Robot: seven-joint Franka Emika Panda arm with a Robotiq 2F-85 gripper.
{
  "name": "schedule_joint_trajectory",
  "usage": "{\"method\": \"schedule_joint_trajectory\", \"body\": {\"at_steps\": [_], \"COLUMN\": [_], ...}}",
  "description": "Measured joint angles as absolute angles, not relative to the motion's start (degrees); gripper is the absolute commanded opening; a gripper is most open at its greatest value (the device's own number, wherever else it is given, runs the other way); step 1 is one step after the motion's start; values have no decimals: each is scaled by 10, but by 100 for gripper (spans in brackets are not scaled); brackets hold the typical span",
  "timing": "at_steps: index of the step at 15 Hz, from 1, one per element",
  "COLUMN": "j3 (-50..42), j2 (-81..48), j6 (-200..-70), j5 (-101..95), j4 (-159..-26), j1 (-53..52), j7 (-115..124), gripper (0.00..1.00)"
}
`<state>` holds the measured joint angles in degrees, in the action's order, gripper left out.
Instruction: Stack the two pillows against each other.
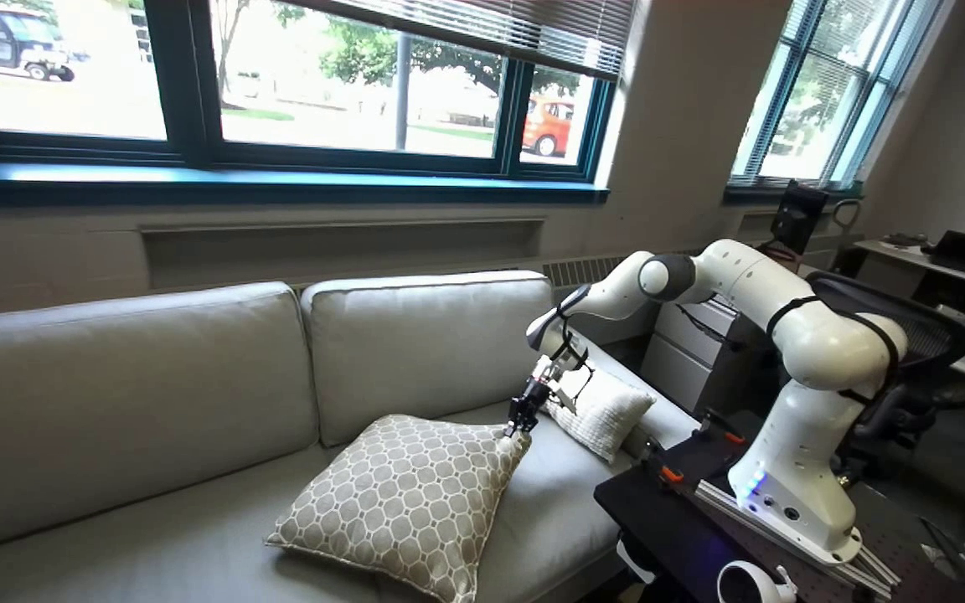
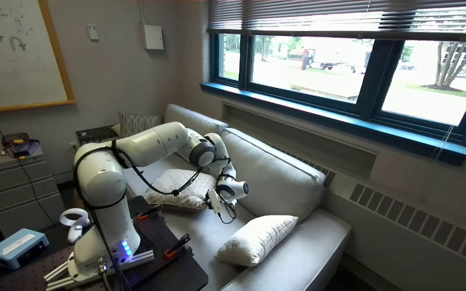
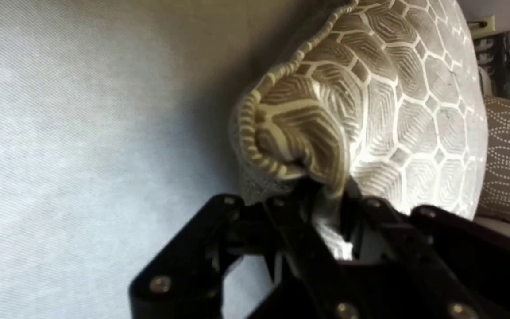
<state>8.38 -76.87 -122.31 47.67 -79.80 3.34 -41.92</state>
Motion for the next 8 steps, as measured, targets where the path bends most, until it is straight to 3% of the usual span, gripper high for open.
{"method": "schedule_joint_trajectory", "body": {"at_steps": [8], "j3": [109], "j2": [-677], "j6": [-1407], "j5": [619], "j4": [-1014], "j1": [139], "j7": [-609], "gripper": [6]}}
